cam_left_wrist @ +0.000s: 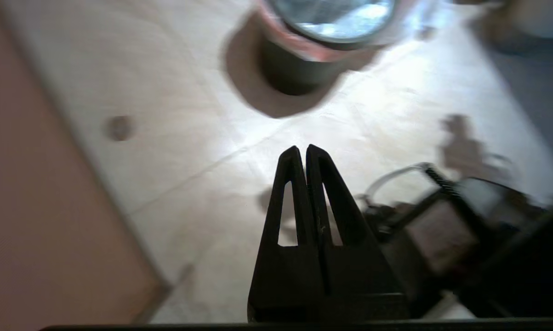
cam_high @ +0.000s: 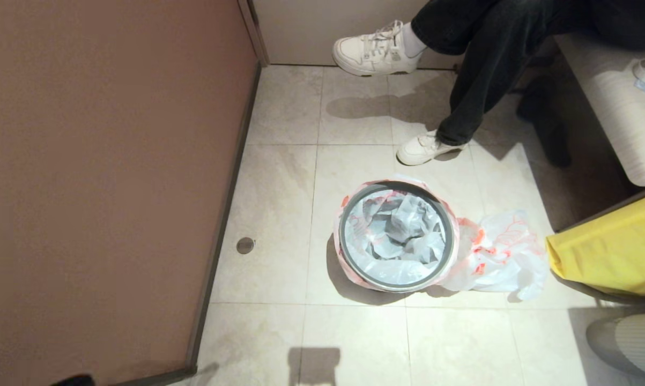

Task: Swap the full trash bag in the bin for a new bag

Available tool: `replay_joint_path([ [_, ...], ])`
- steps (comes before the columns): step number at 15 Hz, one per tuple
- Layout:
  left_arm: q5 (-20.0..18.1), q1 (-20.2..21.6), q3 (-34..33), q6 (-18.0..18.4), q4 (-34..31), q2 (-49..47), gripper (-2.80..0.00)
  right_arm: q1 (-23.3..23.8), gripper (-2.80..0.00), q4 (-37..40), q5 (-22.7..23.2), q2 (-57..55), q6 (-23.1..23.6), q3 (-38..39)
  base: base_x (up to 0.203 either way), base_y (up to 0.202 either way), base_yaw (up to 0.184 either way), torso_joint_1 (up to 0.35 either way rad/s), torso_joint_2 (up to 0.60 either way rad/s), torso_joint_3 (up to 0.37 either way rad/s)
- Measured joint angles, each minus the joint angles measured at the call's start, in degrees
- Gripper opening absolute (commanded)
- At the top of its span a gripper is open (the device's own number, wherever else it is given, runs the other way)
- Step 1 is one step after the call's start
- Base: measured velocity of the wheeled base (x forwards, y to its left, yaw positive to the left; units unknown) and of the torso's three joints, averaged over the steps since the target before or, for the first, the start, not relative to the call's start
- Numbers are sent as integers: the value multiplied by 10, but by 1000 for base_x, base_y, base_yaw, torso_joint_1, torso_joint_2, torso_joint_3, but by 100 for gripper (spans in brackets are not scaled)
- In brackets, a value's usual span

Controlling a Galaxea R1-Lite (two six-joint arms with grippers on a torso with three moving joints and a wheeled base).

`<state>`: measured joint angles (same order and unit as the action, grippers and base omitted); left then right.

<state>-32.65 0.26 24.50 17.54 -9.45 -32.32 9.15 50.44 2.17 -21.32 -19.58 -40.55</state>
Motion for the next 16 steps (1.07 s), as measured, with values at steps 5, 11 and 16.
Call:
replay_joint_path([
  [5, 94, -222, 173, -93, 78, -379, -280, 11, -280, 0, 12, 5, 8, -2, 0, 0, 0, 0, 0, 0],
  [11, 435, -386, 454, -190, 174, -801, -280, 15, -280, 6, 14, 16, 8, -10, 0, 0, 0, 0, 0, 0],
  [16, 594, -435, 623, -334, 68, -928, 0, 25, -280, 18, 15, 34, 8, -7, 0, 0, 0, 0, 0, 0],
])
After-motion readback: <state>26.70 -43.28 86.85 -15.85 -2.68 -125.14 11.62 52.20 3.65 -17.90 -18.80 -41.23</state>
